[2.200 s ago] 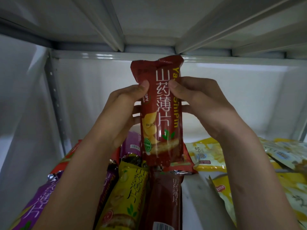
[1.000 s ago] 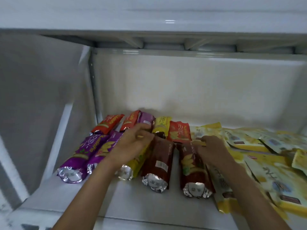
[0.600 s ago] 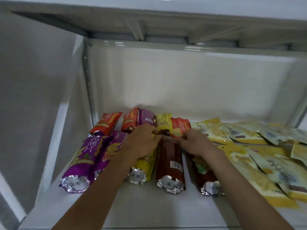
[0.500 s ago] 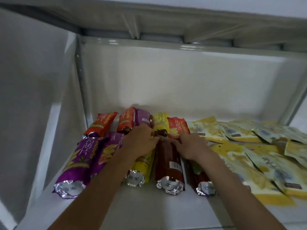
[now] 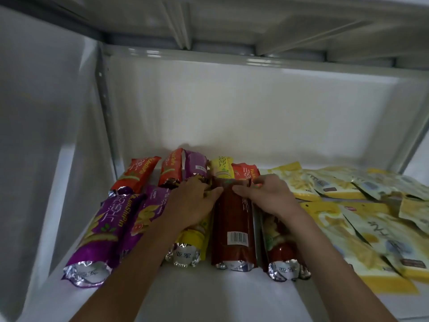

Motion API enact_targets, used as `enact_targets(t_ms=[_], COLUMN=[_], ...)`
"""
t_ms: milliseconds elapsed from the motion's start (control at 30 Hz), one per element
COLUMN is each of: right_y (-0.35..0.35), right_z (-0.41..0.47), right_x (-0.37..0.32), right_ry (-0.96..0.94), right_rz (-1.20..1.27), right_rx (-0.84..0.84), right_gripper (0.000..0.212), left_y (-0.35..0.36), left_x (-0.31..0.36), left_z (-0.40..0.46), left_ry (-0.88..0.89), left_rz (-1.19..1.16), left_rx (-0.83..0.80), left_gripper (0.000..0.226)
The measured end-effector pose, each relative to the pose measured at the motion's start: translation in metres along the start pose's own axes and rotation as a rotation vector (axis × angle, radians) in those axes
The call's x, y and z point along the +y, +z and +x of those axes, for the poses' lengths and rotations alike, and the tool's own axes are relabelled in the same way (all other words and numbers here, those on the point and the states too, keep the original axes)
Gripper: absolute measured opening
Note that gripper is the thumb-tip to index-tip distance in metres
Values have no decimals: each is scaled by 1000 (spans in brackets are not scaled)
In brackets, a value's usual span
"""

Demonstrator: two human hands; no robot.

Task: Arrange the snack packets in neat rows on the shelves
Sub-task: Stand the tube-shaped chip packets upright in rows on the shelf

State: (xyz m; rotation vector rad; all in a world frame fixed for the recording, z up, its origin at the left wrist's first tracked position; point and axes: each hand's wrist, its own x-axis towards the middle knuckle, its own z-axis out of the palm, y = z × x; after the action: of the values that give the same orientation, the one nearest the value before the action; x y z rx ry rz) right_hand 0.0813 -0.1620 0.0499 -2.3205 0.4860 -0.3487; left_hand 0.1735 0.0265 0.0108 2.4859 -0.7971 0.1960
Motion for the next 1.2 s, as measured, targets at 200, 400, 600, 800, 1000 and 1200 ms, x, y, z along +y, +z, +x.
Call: enact_targets(t_ms=[200,400,600,800,1000,1200], right_y=[-14,-19,4,6,11,15], right_z=[-3,-5,34,57,64,75], right_x=[-11,-54,-76,-82,-104,-126], right_ry=[-71,-325,-348,-366,-380,-453], right_rz=[328,688,777,579,593,534], right_rx=[98,192,365,334,366,374], right_gripper=[40,25,39,42,56,48], left_y=[-20,-56,-91,-112,-126,-135], left_x=[21,42,26,-1,-1,-12], left_z=[-6,11,48,64,63,68], left_ry=[80,83,90,34,21,41], left_rz=[-638,-1122,-1021,-945,-1012,-968], left_rx=[8,145,106,-2,-61,110], left_gripper=[25,25,30,22,31,30])
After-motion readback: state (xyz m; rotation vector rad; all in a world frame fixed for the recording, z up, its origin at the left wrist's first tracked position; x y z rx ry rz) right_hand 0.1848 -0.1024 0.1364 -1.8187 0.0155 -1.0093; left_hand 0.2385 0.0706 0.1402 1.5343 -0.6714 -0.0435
